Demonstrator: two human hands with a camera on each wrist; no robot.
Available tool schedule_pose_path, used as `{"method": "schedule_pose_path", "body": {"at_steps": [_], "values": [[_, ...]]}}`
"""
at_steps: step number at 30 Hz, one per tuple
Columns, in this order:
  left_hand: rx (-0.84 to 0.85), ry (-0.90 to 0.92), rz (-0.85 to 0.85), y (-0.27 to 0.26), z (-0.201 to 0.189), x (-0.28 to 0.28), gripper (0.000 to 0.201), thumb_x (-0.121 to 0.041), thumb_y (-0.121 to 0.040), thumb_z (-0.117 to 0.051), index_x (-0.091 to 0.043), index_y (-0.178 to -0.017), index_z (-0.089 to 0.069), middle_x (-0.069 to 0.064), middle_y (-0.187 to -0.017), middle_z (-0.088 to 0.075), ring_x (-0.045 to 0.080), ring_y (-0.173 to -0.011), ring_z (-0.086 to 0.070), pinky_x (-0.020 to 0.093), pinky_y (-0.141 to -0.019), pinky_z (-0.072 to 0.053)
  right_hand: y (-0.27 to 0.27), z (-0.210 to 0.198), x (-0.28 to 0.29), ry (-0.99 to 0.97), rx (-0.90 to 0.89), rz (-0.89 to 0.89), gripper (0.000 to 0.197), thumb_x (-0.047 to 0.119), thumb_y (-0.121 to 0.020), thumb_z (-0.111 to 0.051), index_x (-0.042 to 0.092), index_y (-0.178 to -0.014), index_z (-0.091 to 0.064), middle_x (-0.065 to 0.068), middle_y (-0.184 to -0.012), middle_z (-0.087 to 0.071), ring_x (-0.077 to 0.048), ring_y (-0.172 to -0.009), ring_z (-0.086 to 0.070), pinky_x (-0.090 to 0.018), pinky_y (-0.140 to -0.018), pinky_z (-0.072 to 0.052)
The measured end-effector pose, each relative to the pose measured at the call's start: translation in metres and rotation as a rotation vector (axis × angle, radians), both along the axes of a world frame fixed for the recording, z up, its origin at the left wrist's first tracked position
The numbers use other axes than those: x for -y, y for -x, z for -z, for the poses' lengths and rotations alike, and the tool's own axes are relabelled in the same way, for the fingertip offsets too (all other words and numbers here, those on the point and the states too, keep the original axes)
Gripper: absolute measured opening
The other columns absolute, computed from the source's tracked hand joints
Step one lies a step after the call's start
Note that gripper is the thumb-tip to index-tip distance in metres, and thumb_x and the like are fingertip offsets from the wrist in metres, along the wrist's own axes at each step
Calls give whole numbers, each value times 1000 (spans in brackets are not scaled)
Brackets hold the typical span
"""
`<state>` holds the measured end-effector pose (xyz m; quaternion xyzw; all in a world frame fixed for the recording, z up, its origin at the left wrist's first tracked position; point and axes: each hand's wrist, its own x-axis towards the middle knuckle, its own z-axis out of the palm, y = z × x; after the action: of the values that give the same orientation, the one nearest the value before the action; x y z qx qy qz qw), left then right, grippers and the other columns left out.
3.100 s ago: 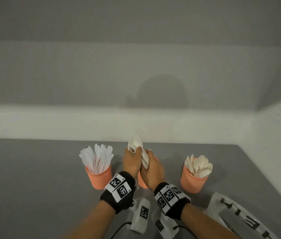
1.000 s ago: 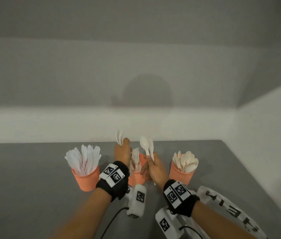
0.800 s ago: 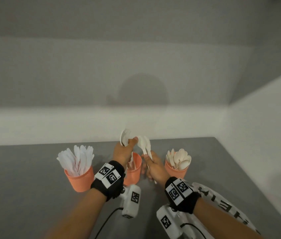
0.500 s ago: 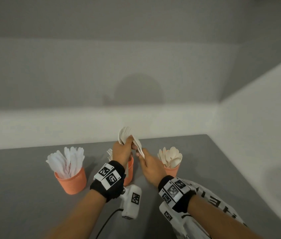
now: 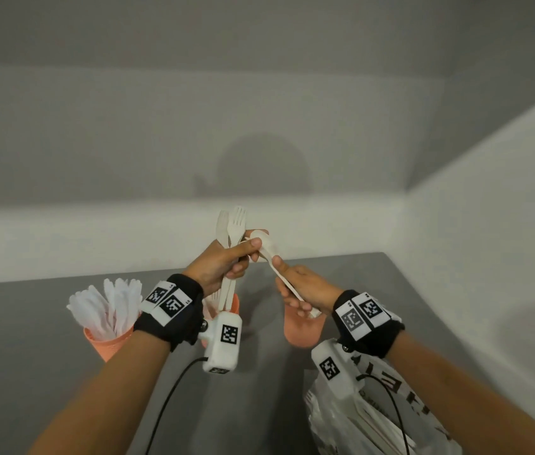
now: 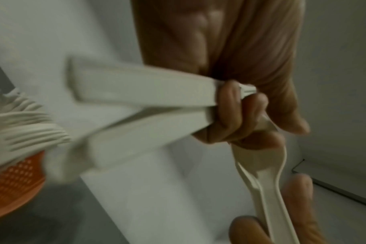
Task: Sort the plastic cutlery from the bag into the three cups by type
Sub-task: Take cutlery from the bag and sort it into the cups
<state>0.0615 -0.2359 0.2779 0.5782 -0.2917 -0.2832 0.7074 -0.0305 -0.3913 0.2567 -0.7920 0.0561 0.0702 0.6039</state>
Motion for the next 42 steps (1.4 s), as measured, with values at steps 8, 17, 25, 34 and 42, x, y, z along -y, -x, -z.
{"method": "schedule_pose_path", "body": {"at_steps": [8, 17, 25, 34, 42], "values": [[265, -239, -329, -11, -10, 18, 19, -16, -81, -70, -11, -69, -57, -9, -37, -42, 2, -33, -33, 11, -36, -29, -10, -9, 7, -57, -70, -54, 46, 54, -94, -35, 15, -85, -56, 4, -46, -41, -7, -32, -38, -18, -40, -42], [429, -241, -432, -4, 5, 41, 11, -17, -82, -69, -7, -78, -65, -12, -54, -58, 1, -48, -51, 15, -56, -39, -31, -7, 21, 408, 266, 163, 7, 12, -87, -59, 8, -91, -63, -16, -93, -71, -29, -92, -64, -41, -89, -48], [61, -82, -751, -14, 31, 22, 48, -43, -93, -47, -16, -53, -44, -7, -39, -43, 12, -45, -41, 24, -57, -40, -19, 11, 63, 300, 186, 359, 7, 7, -86, -61, 9, -93, -61, -10, -87, -71, -27, -87, -69, -40, -81, -54], [93, -133, -785, -11, 86, 27, 37, -29, -92, -54, -11, -60, -53, 6, -51, -45, 4, -39, -42, 14, -46, -38, -9, 32, 73, 625, 63, 319, 12, 12, -85, -61, 2, -91, -61, -6, -80, -60, -23, -81, -54, -29, -72, -41], [246, -215, -822, -3, 118, 37, 15, -10, -89, -58, -17, -83, -47, 2, -65, -52, 20, -57, -50, 34, -62, -48, -11, 37, 61, 795, 90, 270, 29, 2, -81, -55, 6, -109, -56, -7, -114, -60, -24, -107, -55, -25, -83, -40]]}}
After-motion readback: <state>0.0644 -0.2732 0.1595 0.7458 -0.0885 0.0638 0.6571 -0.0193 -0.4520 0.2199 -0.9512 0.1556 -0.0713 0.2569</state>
